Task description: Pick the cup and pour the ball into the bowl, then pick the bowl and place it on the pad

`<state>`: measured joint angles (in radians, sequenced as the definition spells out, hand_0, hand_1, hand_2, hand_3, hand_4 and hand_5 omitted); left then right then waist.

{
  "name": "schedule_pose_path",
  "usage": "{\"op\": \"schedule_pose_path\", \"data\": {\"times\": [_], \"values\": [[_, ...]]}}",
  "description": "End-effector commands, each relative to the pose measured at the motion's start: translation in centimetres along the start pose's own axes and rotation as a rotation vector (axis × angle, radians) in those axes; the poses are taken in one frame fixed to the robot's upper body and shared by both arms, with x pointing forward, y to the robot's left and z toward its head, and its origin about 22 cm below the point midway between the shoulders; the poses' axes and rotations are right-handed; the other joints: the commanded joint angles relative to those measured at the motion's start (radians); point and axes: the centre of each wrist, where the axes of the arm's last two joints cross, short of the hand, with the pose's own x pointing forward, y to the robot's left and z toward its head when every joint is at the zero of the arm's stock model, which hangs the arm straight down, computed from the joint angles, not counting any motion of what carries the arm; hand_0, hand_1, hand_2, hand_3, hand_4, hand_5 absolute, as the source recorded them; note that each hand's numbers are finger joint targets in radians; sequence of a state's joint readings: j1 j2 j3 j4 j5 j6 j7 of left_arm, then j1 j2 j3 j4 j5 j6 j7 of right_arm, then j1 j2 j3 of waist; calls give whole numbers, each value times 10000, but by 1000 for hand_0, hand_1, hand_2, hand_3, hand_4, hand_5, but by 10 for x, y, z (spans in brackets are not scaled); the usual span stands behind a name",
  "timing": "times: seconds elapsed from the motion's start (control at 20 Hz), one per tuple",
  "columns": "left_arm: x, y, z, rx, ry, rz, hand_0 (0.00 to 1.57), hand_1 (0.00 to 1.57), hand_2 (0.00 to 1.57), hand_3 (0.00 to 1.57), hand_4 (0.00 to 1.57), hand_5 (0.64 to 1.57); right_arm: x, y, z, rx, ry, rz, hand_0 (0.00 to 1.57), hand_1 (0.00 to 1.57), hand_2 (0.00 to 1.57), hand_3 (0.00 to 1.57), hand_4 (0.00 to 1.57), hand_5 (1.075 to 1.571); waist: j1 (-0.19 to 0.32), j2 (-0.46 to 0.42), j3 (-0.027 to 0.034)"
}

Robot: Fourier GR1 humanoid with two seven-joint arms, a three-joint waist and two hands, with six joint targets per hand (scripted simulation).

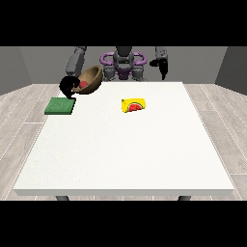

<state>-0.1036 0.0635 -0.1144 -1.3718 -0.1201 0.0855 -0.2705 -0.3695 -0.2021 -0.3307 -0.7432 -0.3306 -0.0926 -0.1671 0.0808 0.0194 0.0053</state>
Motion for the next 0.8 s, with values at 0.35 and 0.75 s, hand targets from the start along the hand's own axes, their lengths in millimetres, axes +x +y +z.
{"op": "schedule_pose_path", "data": {"times": [0.35,0.75], "values": [[3,-4,4,-237,-411,15,0,0,0,0,1166,1344,103,-75,-27,-836,-804,315,1571,1571,1571,1113,938,1489,131,502,-48],[-5,-10,1,-85,-1422,46,0,0,0,0,1177,1345,125,-110,-28,-813,-1771,-700,1571,1571,1571,871,953,1502,213,1640,-47]]}}
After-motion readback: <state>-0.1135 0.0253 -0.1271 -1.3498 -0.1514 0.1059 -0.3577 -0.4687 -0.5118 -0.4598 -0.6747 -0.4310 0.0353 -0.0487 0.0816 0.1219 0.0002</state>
